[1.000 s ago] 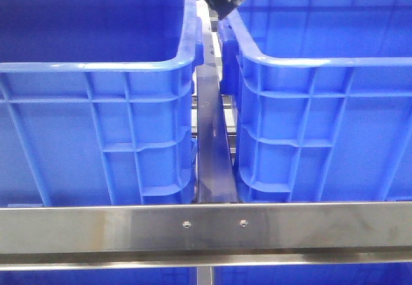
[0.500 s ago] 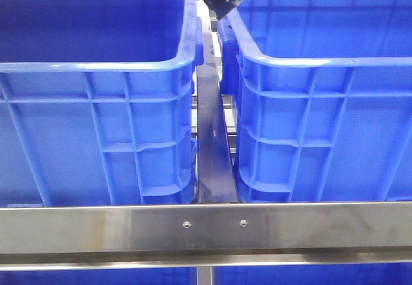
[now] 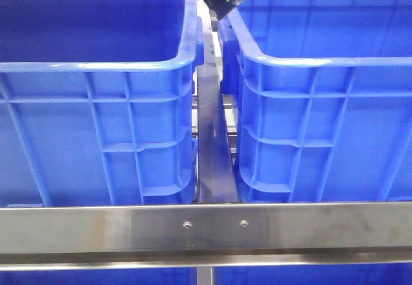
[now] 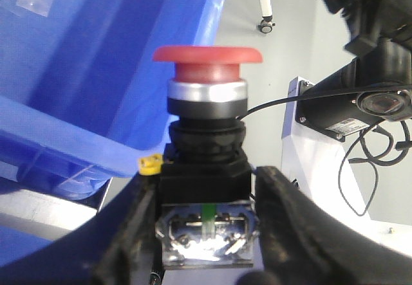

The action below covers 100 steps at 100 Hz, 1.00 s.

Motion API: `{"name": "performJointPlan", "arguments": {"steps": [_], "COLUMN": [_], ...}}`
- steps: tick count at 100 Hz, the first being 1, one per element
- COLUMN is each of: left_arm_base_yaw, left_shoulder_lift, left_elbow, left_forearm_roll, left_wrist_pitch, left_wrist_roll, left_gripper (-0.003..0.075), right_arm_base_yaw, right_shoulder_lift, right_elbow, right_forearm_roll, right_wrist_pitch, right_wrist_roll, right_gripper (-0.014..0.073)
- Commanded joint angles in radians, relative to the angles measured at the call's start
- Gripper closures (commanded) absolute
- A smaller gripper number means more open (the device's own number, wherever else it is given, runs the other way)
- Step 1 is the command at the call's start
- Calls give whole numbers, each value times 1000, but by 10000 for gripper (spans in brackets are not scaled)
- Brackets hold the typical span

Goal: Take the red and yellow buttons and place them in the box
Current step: 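Close the right gripper on the red button's cap held by the left gripper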

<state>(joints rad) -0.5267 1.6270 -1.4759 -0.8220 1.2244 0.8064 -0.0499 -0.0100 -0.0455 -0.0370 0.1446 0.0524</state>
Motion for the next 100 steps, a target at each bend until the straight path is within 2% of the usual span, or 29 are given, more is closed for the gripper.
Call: {"name": "performJointPlan", "arguments": {"steps": [1,26,55,68,78,100], "left_arm_base_yaw": [-9,-9,-9,-9,-9,-9], "left_shoulder_lift": [-50,-50,-50,-50,-50,-50], "left_elbow": [-27,-27,-27,-27,-27,-27], "left_forearm_roll": [-72,-72,-72,-72,-72,-72], "left_wrist_pitch": [37,37,37,37,37,37], "left_wrist_roll": [1,1,1,1,1,1], "left_gripper": [636,636,636,636,636,636], "right_arm_base_yaw": [3,3,3,3,3,3], "right_shoulder_lift": [-12,106,304,388,444,509], "right_elbow": [-88,-243,-378,-443,-490,-590], "right_forearm_roll": [-7,-6,-6,-6,-6,-6], "right_wrist_pitch": [19,266,410,471,503,555], "right_wrist_roll": [-2,-2,-2,-2,-2,-2], "right_gripper": [655,655,655,617,519,92]}}
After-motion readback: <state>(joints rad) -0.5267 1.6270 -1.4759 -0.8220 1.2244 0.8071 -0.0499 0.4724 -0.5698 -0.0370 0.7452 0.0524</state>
